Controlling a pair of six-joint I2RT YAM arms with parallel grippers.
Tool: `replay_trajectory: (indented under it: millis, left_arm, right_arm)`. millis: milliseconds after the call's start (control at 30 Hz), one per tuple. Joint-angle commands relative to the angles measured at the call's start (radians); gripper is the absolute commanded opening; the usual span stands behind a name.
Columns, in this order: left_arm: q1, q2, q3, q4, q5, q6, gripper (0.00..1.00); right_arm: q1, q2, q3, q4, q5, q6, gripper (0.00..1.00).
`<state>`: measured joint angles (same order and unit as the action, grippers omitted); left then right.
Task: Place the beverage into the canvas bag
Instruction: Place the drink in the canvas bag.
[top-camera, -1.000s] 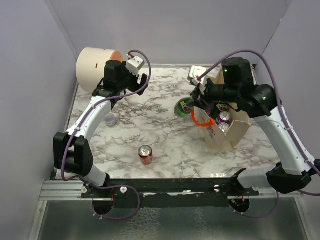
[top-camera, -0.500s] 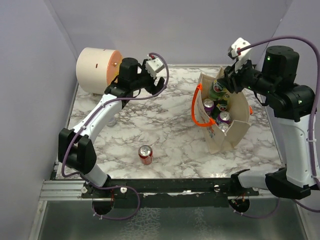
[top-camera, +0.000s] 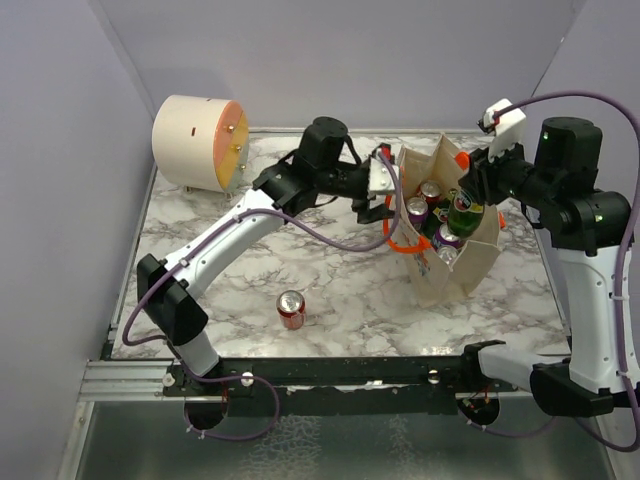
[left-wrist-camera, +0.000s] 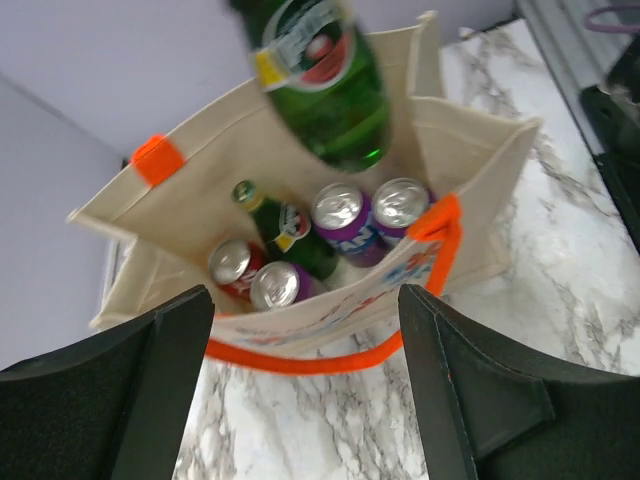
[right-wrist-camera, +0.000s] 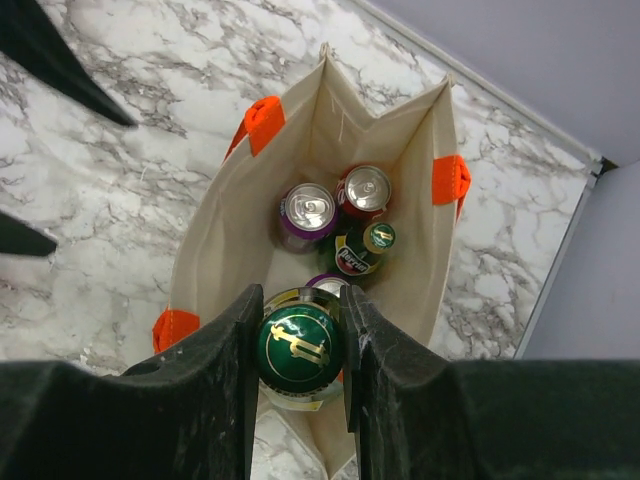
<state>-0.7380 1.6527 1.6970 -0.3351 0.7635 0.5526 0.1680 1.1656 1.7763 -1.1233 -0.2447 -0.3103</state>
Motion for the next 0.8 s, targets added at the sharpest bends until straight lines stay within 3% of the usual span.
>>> replay_trajectory:
  millis: [0,433,767]
  left_arm:
    - [-0.091,0.061,0.079,-0.192,0.072,0.231,0.77]
    - [-0.240,0.192,0.145,-0.321,0.002,0.414,0.77]
    - [-0.259,0.210,0.118,-0.329,-0.041,0.445,0.59]
  right_arm:
    - [-0.009,-0.003,0.014,0.123,-0.043,0.031,0.01]
    - [-0.009,0.011,-0.011,0.125,-0.077,0.046,0.01]
    - [-0.009,-0.012,-0.065,0.121,-0.134,0.049,0.01]
